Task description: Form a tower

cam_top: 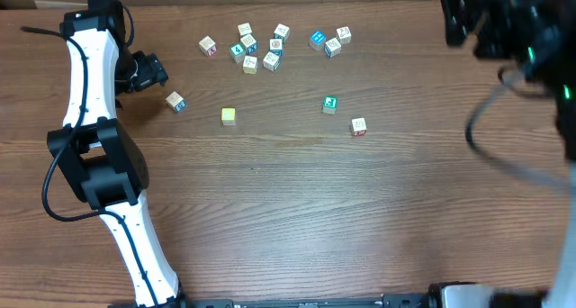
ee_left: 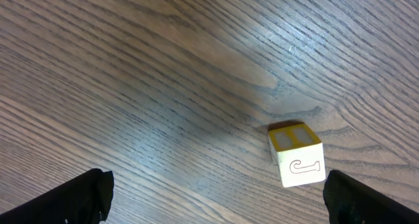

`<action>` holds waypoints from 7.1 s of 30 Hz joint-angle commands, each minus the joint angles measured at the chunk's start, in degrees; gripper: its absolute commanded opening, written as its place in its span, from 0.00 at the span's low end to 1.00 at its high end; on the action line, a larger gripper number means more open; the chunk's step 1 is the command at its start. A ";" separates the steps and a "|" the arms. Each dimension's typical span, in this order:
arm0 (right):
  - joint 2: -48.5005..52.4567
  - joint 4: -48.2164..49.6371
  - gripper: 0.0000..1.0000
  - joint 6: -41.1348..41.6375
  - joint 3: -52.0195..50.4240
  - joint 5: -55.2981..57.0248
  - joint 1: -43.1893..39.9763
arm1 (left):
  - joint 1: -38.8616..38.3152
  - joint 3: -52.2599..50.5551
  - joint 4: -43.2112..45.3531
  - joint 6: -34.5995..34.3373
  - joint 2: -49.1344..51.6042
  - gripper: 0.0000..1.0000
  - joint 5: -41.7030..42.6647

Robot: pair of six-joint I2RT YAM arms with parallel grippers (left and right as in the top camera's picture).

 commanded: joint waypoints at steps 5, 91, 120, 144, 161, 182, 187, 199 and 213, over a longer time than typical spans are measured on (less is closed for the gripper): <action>17.42 -9.62 1.00 0.02 11.17 -0.31 -0.39 | -0.17 1.11 0.00 -1.16 -2.12 0.99 0.24; 29.79 16.63 0.53 4.57 -40.48 11.28 13.94 | -0.31 1.11 0.00 -1.18 -2.12 1.00 0.24; 33.05 17.75 0.24 4.81 -40.46 11.26 14.05 | -0.50 1.11 0.02 -1.16 -2.12 1.00 0.24; 33.11 17.38 0.22 18.25 -10.08 10.54 35.32 | -0.50 1.11 0.02 -1.18 -2.12 1.00 0.24; 42.18 29.53 0.20 22.82 -10.08 17.79 44.44 | -0.46 1.11 0.02 -1.18 -2.12 1.00 0.24; 46.82 31.65 0.20 25.79 -10.10 17.84 44.59 | -0.52 1.11 0.02 -1.18 -2.12 1.00 0.24; 47.84 31.04 0.20 25.81 -10.10 18.05 44.59 | -0.55 1.11 0.02 -1.18 -2.12 1.00 0.24; 49.68 30.64 0.22 25.81 -10.10 20.85 44.92 | -0.55 1.11 0.02 -1.18 -2.12 0.99 0.24; 50.51 30.60 0.25 27.28 -10.10 20.81 44.96 | -0.57 1.11 0.02 -1.18 -2.12 0.99 0.24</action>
